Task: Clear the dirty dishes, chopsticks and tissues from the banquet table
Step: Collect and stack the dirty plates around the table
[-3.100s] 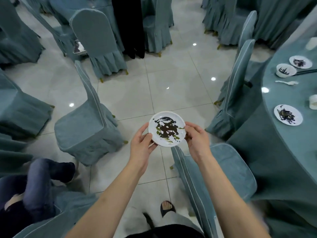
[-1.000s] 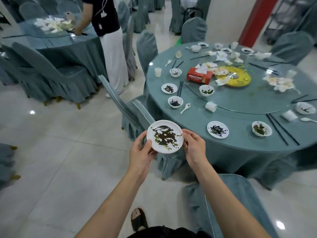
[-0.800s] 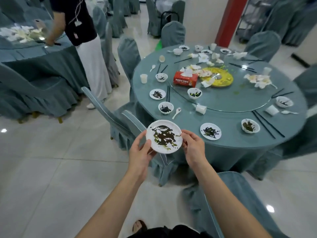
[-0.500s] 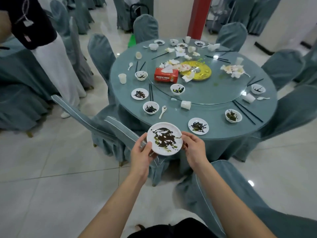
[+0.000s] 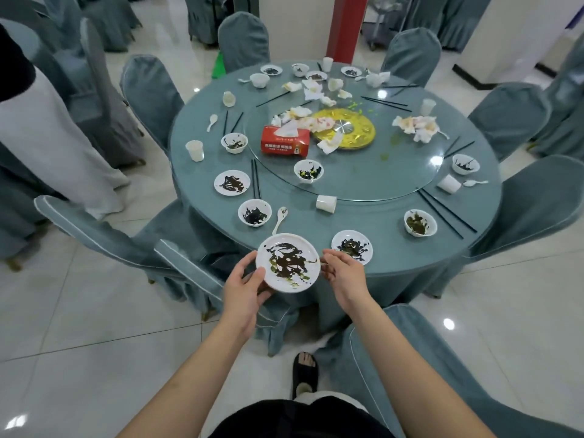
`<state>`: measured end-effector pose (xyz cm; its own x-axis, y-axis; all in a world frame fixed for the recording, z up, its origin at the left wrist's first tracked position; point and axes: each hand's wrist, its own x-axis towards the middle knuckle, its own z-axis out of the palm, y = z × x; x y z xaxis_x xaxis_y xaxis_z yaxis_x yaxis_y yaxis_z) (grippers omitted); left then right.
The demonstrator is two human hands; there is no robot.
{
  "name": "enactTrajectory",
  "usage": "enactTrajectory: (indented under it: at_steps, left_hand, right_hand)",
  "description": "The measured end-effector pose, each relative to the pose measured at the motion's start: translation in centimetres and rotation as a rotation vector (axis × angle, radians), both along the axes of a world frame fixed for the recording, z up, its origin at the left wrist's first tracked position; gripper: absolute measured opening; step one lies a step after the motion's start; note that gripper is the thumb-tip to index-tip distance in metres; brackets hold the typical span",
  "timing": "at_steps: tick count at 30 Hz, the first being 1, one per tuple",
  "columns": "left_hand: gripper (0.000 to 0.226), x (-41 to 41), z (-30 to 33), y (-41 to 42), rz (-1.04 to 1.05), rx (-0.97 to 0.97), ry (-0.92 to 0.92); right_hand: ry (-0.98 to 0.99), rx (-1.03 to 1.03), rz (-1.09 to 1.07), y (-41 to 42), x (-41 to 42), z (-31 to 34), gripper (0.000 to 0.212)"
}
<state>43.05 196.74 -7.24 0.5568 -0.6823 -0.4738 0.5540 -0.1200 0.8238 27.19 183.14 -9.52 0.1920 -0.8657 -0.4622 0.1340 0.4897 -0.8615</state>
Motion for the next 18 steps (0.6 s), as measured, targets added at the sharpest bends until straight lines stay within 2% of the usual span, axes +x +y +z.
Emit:
enactTrajectory:
  at_steps: [7,13,18]
  left_hand:
    - [0.037,1.0,-0.8,-7.3,0.011,0.056,-0.023]
    - [0.037,0.1,-2.0,-12.4,0.018,0.097,-0.009]
    - [0.039,-0.9,-3.7,-14.6,0.051,0.142,0.013]
  right_hand:
    - [0.139,0.134,-0.139,-9.6,-2.3,-5.7,0.011]
    - [0.319,0.214,-0.167,-15.6,-5.6,-10.4,0.011]
    - [0.575,0.200,-0.229,-18.3,-7.2,-13.8,0.013]
